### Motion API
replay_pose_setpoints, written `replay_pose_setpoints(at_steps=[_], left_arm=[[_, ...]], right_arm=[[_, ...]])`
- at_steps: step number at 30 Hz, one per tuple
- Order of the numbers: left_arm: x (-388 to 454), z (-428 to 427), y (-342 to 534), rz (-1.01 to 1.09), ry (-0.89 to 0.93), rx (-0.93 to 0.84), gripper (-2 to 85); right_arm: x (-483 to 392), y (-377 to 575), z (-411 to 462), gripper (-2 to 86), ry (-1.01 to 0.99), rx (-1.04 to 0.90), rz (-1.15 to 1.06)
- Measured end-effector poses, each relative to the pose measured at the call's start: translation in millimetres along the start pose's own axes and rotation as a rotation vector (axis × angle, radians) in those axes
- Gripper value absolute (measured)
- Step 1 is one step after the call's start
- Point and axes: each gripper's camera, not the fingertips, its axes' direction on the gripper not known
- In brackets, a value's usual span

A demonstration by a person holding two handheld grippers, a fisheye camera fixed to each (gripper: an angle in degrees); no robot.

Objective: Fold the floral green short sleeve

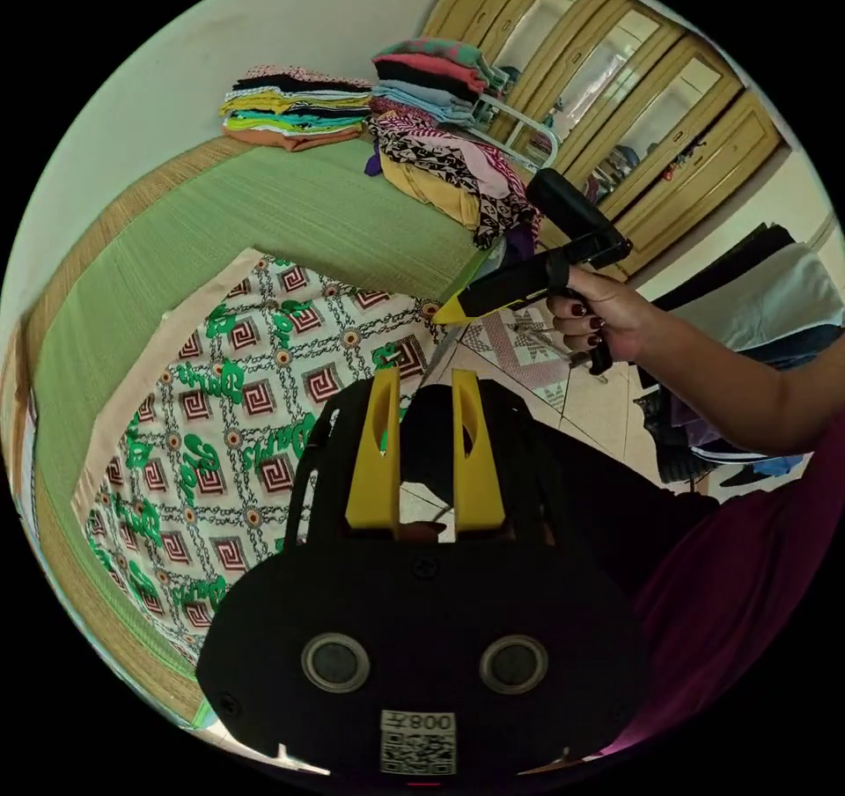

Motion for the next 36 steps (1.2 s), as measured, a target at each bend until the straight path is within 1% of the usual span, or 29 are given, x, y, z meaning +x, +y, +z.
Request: replay_pose_setpoints(at_steps=[4, 6, 8, 10, 12, 16, 20, 27, 36], left_arm=[[38.4, 57.4, -23.7, 0.117, -0.165, -0.070, 9.4], [48.7, 80.2, -28.5, 0.144, -0.237, -0.099, 8.1], [55.9, 105.2, -30.6, 0.157, -0.324, -0.114, 4.2], [55.4, 117.7, -29.8, 0.144, -0.345, -0.106, 2.7], [49.2, 124.8, -28.3, 0.104, -0.322, -0.089, 1.9], [18.2, 130.4, -22.1, -0.069, -0.207, -0.019, 1.2], [-9.9, 140.9, -13.5, -0.215, -0.094, 0.035, 1.0], [-12.8, 166.9, -12.5, -0.227, -0.059, 0.030, 1.0], [-7.7, 190.0, -15.8, -0.206, -0.027, 0.024, 1.0]], right_arm=[[-5.6, -6.9, -8.6, 0.8, -0.019, 0.002, -0.002], [-9.6, -12.9, -11.5, 0.8, -0.038, -0.001, -0.007], [-13.6, -18.3, -11.2, 0.9, -0.029, -0.015, -0.017], [-16.4, -23.9, -12.0, 1.0, -0.034, -0.023, -0.030], [-16.8, -30.6, -20.7, 1.3, -0.051, 0.000, -0.045], [0.6, -42.7, -39.4, 2.7, -0.047, 0.074, -0.002], [36.3, -72.3, -38.5, 8.0, -0.078, 0.101, 0.095], [72.6, -144.0, -8.6, 11.4, -0.140, 0.105, 0.182], [100.8, -222.6, 26.5, 11.1, -0.137, 0.092, 0.232]])
